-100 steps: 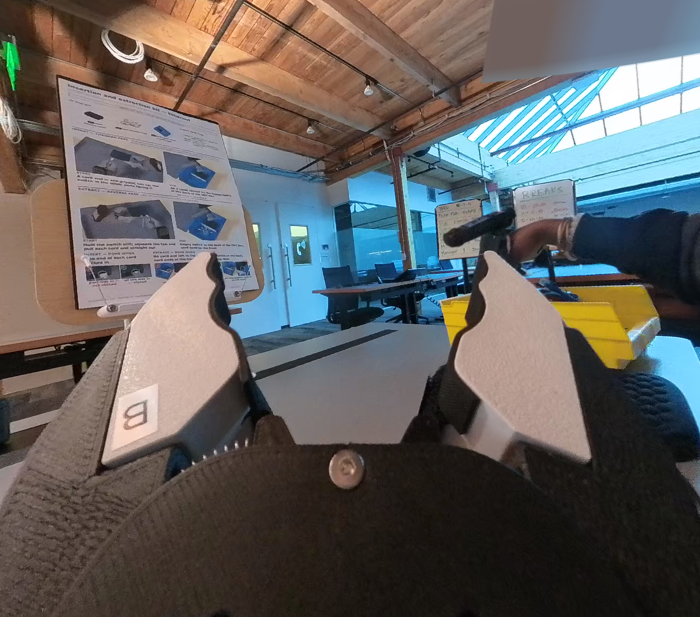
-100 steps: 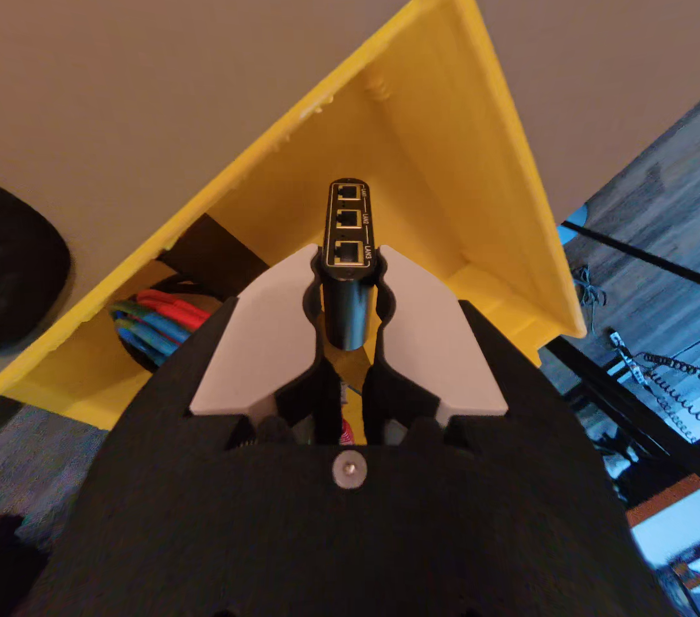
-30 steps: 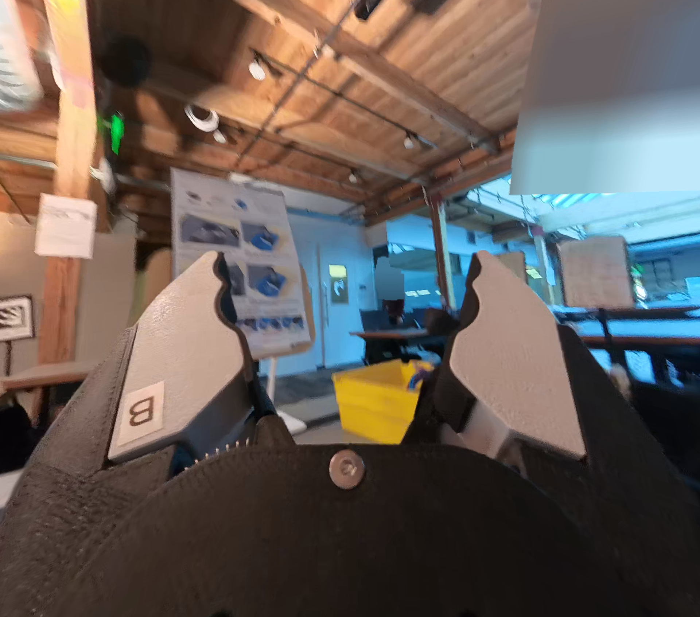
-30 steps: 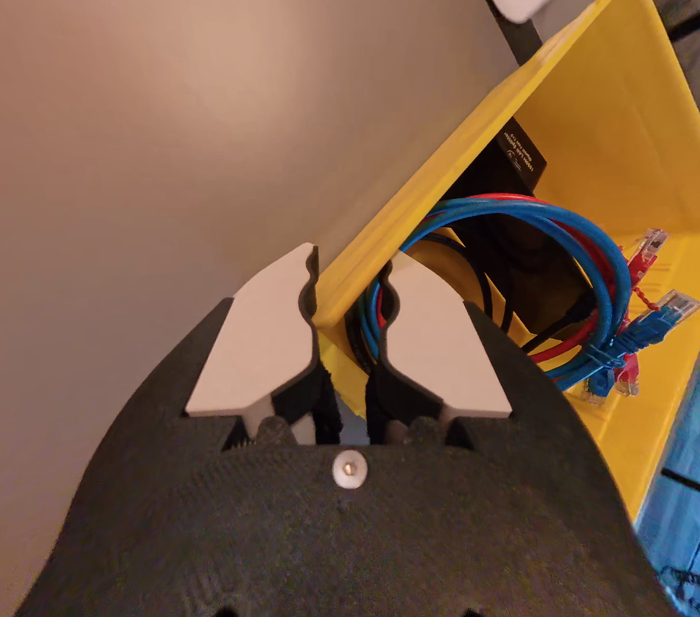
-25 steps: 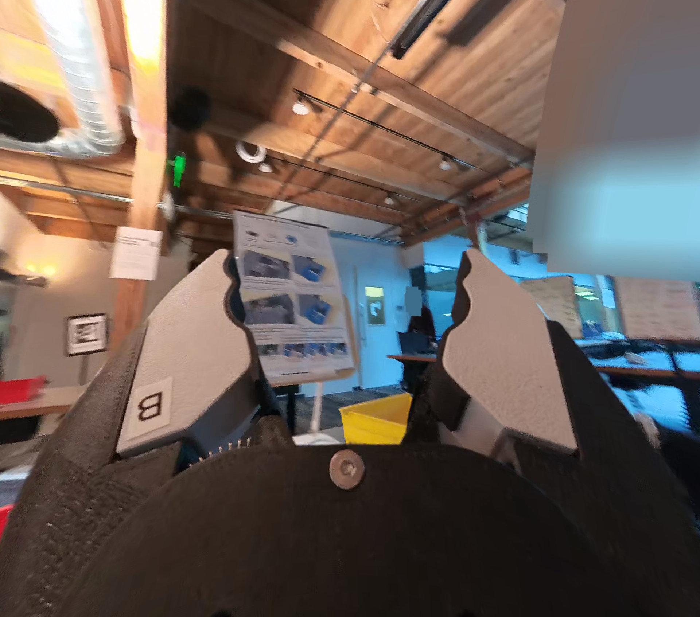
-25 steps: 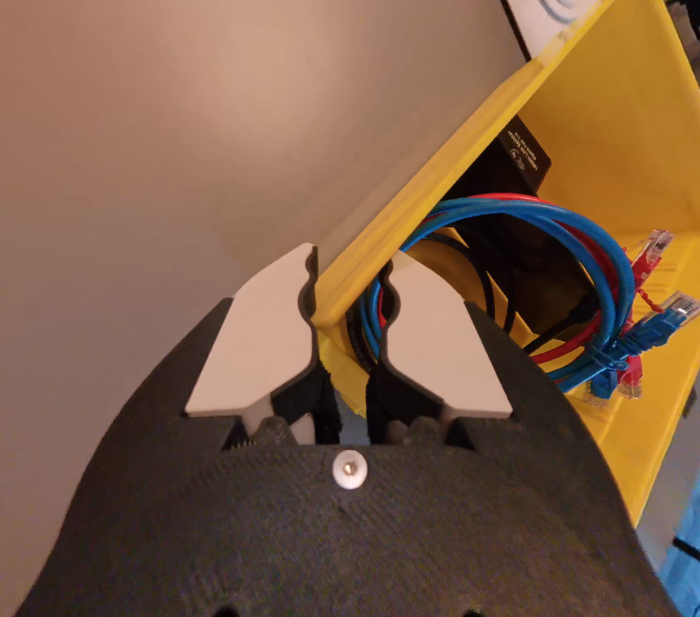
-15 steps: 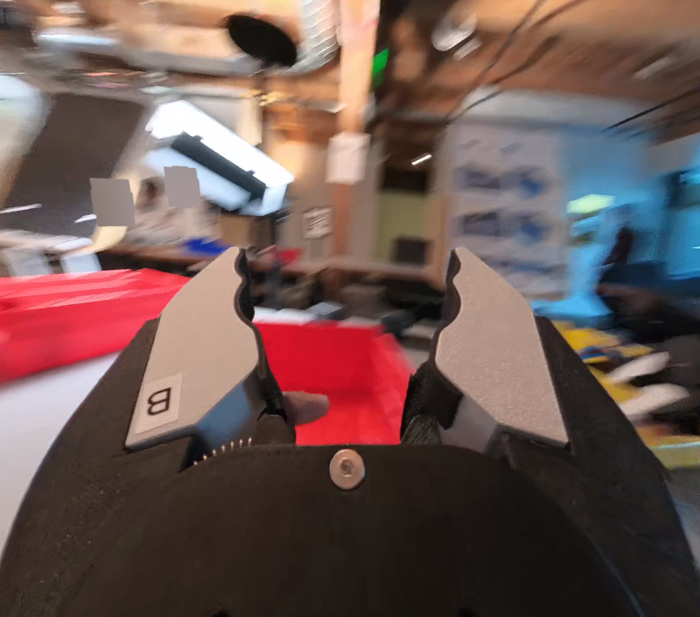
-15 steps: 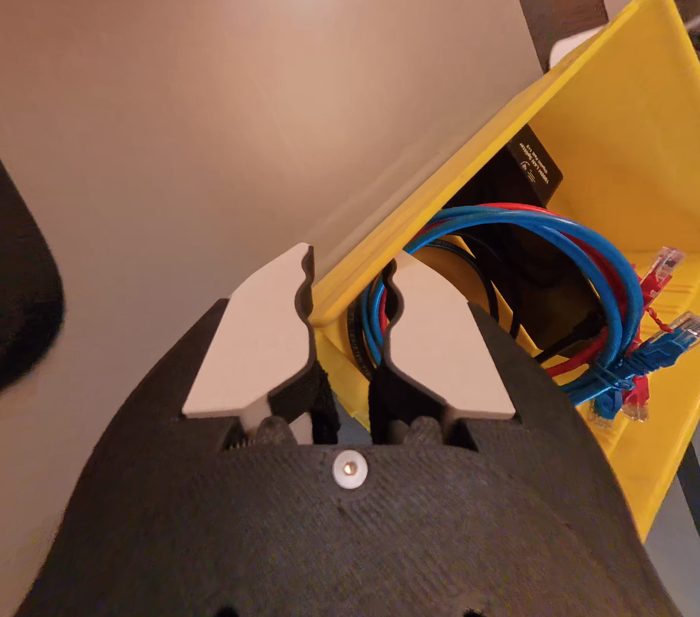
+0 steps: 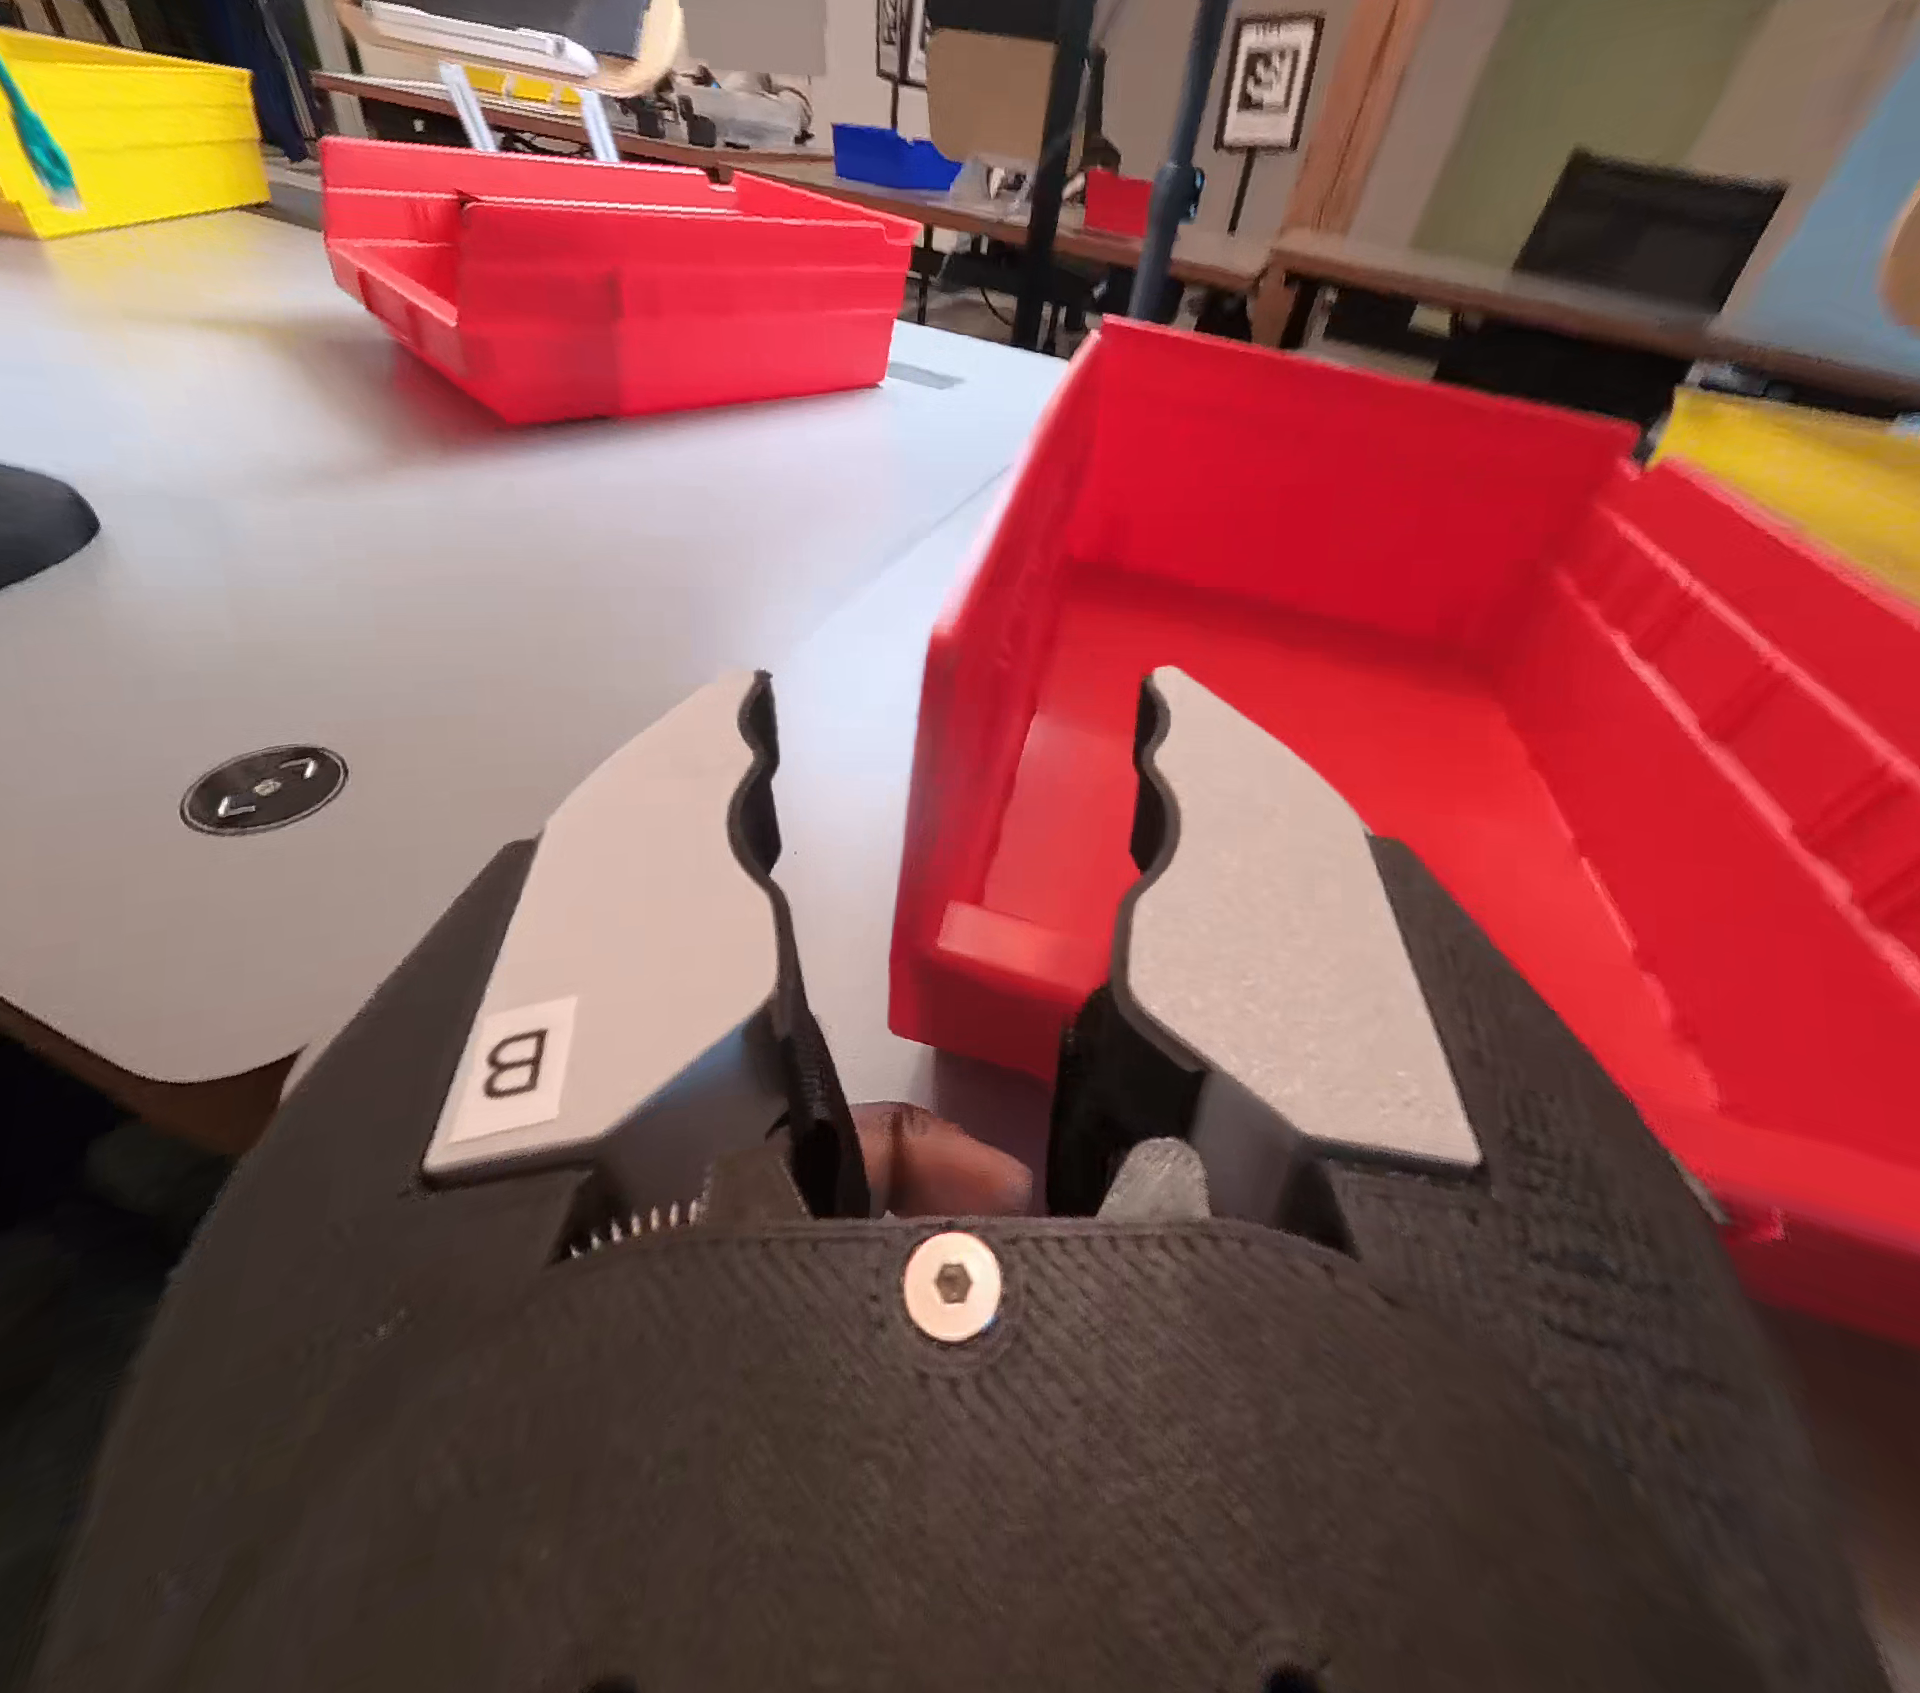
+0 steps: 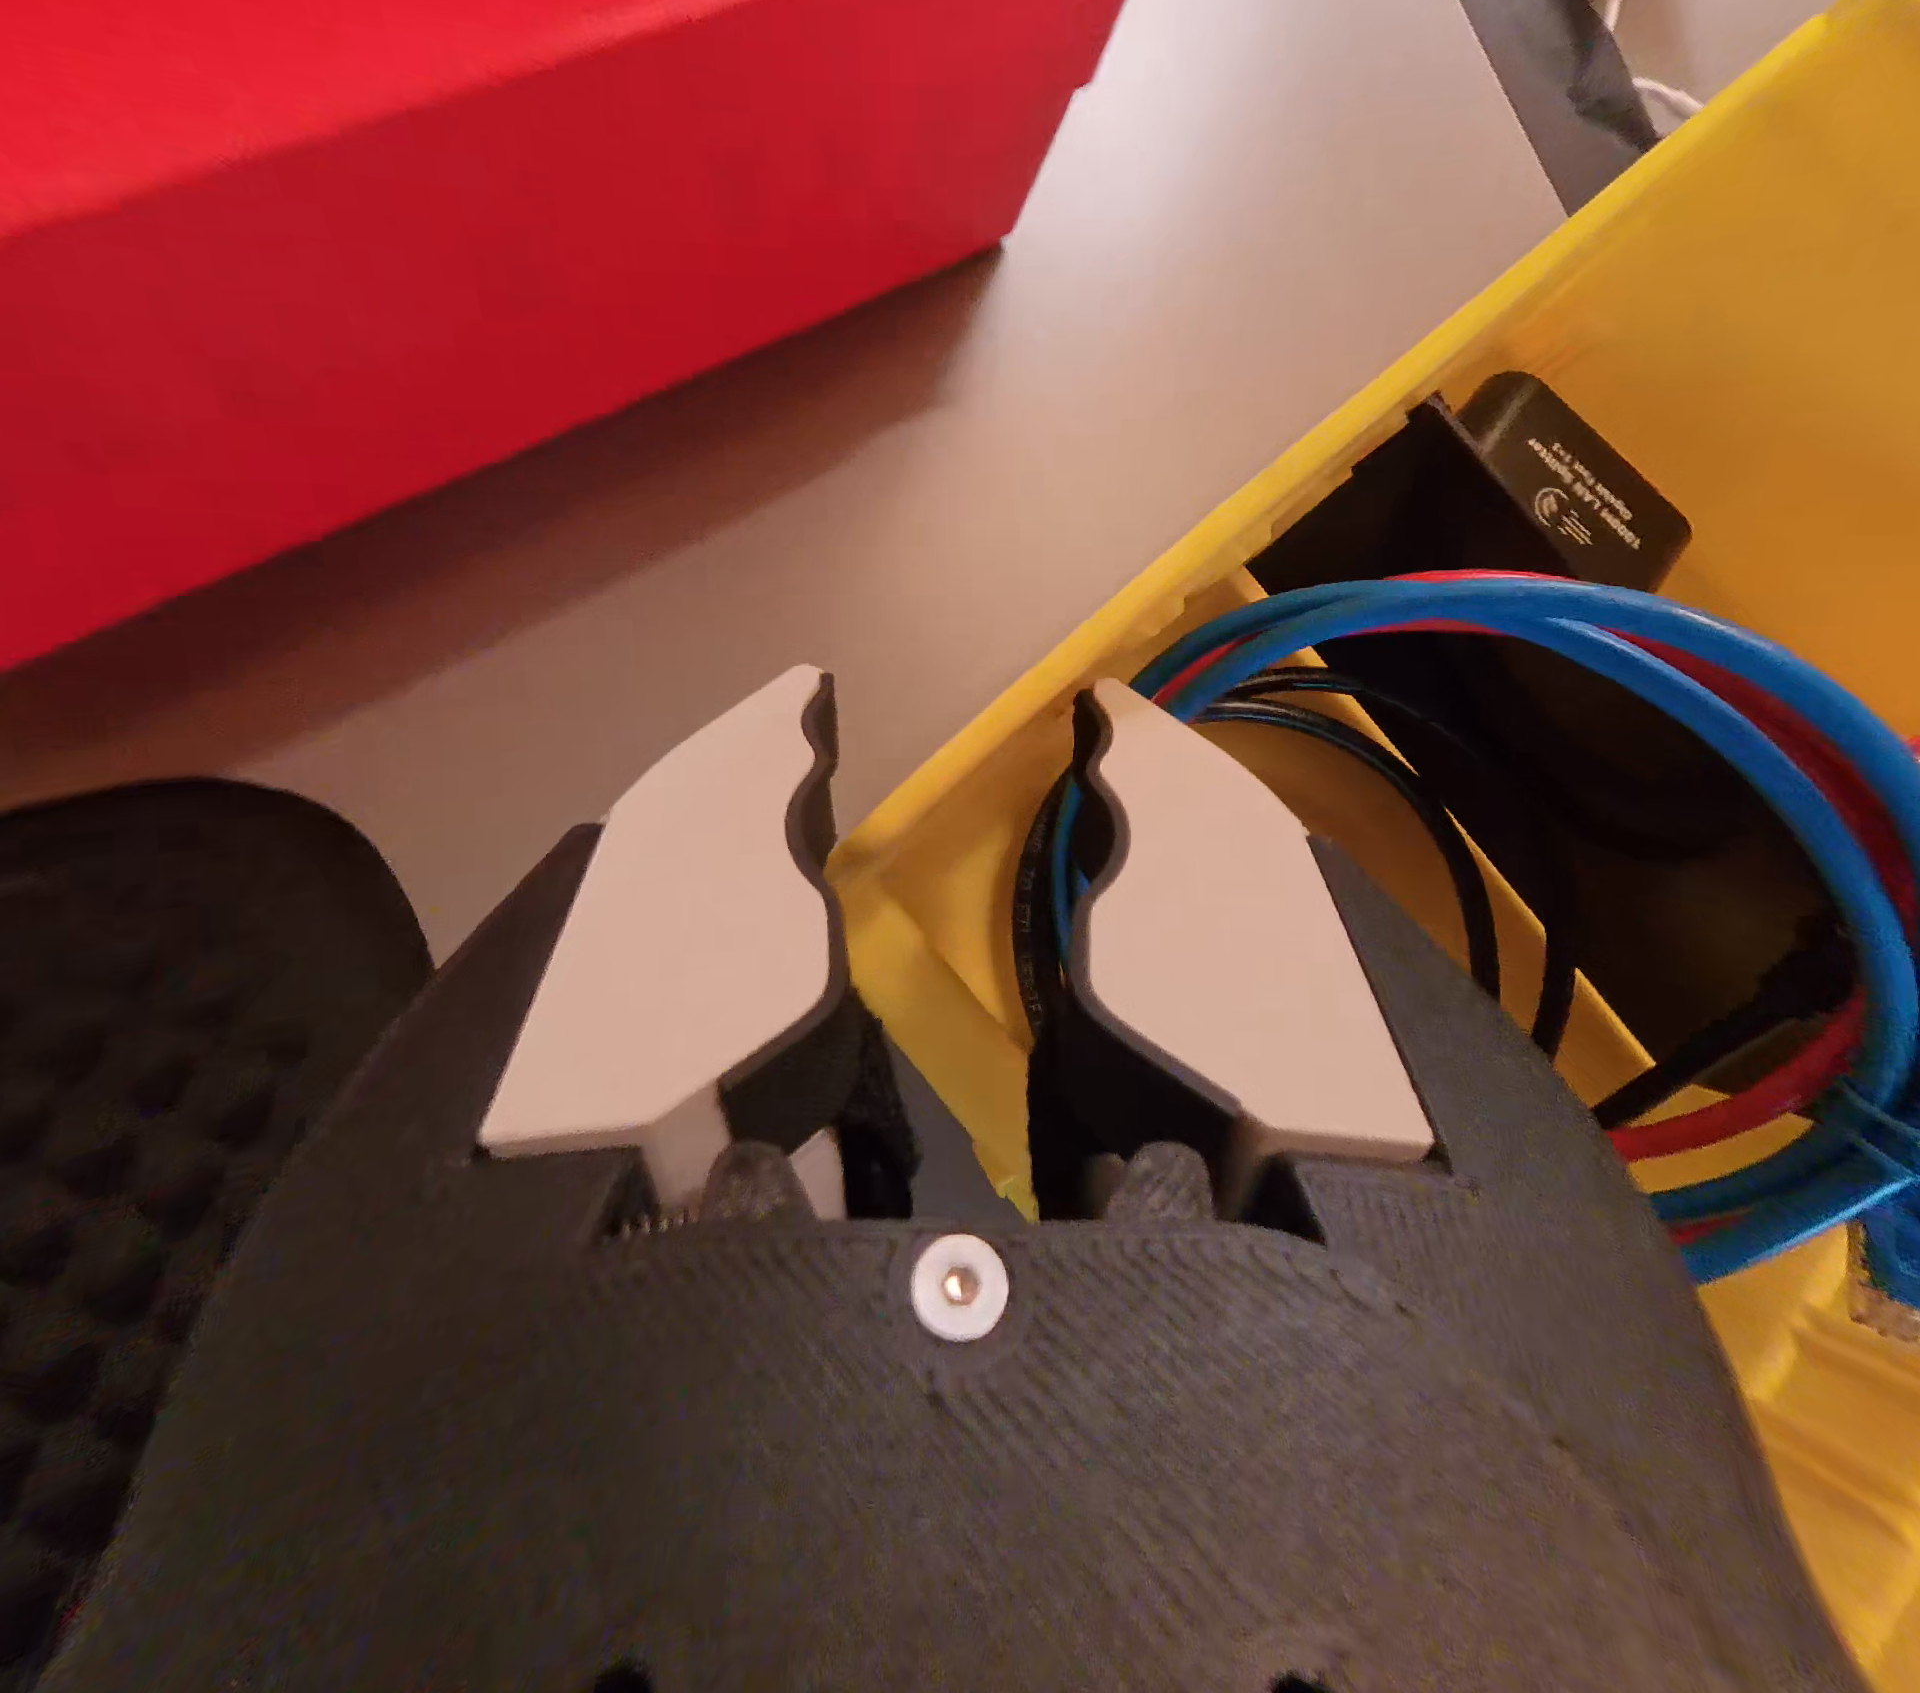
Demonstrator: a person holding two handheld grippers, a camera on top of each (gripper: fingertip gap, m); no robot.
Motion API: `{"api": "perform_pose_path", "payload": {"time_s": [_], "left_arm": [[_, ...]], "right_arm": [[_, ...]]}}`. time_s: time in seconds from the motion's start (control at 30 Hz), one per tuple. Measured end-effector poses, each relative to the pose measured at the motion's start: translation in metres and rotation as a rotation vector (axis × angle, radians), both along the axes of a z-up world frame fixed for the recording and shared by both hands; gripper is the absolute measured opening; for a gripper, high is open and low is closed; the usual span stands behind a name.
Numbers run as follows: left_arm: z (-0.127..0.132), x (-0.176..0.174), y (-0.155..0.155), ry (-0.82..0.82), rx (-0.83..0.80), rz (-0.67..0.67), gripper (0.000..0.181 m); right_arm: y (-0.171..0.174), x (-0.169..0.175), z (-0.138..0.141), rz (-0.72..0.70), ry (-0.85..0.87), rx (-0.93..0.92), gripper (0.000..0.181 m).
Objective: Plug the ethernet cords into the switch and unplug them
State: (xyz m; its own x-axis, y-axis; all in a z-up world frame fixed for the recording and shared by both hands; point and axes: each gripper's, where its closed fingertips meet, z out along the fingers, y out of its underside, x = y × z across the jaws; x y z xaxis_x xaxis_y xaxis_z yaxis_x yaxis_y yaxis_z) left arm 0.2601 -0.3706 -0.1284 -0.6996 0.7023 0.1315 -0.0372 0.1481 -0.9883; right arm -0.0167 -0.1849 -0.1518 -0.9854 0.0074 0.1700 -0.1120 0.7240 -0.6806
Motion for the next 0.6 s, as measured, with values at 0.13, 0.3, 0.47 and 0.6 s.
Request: {"api": "perform_pose_path", "payload": {"time_s": [0.13,0.3,0.47,0.6], "left_arm": [[-0.007,-0.003,0.000,-0.067,-0.022,-0.004,0.055],[-0.012,-0.004,0.002,-0.073,-0.002,-0.040,0.024],[-0.017,-0.003,0.029,-0.138,0.126,-0.205,0.004],[-0.014,0.000,0.066,-0.204,0.152,-0.342,0.025]], "right_arm": [[-0.021,0.010,0.003,0.013,-0.056,-0.041,0.048],[-0.033,0.033,0.053,0.088,-0.156,-0.378,0.040],[0.008,0.083,0.135,0.136,-0.281,-1.004,0.060],[0.029,0.117,0.112,0.044,-0.364,-1.091,0.085]]}}
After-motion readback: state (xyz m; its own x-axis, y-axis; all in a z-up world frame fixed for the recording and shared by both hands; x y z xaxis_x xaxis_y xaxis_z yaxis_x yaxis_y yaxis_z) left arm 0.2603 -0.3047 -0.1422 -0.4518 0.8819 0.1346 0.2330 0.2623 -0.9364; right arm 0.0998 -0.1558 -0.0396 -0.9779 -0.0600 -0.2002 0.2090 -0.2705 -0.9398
